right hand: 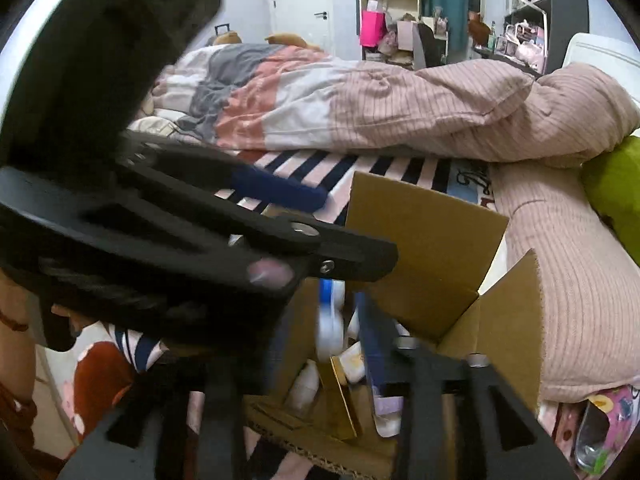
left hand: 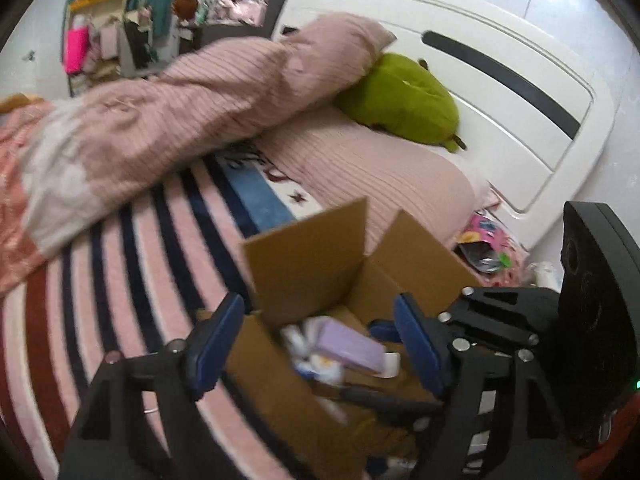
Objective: Organize rigid objects
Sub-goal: 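Carry the blue-capped container into the cardboard box and release it, then grasp the white earbud case with the right gripper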
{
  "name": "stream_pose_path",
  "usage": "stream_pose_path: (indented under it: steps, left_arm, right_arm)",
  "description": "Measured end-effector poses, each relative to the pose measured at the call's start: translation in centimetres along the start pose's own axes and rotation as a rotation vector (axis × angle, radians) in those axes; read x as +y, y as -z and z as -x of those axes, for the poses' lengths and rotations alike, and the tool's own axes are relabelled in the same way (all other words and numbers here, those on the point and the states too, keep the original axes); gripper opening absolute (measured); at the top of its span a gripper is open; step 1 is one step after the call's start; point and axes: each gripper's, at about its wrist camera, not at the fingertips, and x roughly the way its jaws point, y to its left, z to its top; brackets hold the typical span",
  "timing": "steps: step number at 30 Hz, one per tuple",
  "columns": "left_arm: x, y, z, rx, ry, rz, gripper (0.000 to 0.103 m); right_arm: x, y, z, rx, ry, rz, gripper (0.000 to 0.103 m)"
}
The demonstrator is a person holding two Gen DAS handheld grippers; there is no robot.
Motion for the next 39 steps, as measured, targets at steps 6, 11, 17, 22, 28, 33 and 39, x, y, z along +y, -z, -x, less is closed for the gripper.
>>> stream_pose_path:
  steps: [6, 11, 17, 22, 28, 33, 39]
  left_arm:
    - [5.3, 2.5, 6.5, -0.110, -0.211, 0.086, 0.085]
    - [10.8, 6.5, 11.2, -0.176, -0.347, 0.167, 0.090]
    - [17.0, 11.4, 11.6, -0.163, -0.397, 0.222, 0.091]
    - [20.7, 14.5, 9.9, -0.140, -0.372, 0.291, 0.091]
    - [23.6, 16.7, 8.1, -0.068, -0.472, 0.378, 0.091]
    - [23.7, 17.0, 8.0, -0.070, -0.485, 0.376, 0.091]
    - [23.6, 16.7, 8.1, -0.079, -0.472, 0.392, 0.091]
  right_arm:
    - [3.8, -1.4, 2.1, -0.119, -0.080, 0.071, 0.038]
    - [9.4, -3.0, 1.2, -0.137, -0.225, 0.142, 0.038]
    - [15.5, -2.7, -4.3, -0.033, -0.254, 0.154, 0.038]
    - [15.8, -2.0, -11.9, 0.050, -0.178, 0.065, 0.038]
    - [12.9, -1.8, -20.4, 0.084, -0.057, -0.078, 0.038]
    - [12.2, -2.5, -24.5, 0.099, -0.090, -0.140, 0.049]
    - [13.1, -3.6, -25.7, 0.074, -0.039, -0.111, 0.046]
